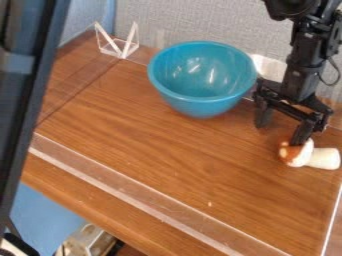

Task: Put the mushroom in the blue bowl

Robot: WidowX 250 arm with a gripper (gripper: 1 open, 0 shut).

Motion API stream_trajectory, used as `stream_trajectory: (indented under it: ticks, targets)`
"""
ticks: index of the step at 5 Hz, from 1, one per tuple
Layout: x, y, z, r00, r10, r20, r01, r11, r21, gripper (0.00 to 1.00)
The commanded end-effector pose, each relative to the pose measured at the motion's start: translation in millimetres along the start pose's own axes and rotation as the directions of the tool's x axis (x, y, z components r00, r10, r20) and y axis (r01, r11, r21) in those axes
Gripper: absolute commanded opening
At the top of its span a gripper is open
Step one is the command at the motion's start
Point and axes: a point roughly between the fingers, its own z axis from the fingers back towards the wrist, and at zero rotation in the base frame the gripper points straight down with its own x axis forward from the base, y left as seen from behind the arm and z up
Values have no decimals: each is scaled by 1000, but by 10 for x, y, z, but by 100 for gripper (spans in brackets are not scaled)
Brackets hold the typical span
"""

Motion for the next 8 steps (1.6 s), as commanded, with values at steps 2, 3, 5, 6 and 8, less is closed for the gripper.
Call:
stream_trajectory:
  ticks: [2,3,5,6,8]
  targets:
    - [-78,-124,-11,999,32,-30,-31,999,8,100]
    - [-102,-93,9,998,59,-33,-58,998,11,100]
    - [-140,-40,52,994,105,-36,-105,994,19,100]
    - [-142,44,108,995,94,-37,-93,995,25,100]
    - [-150,44,98,994,102,-40,-101,994,33,100]
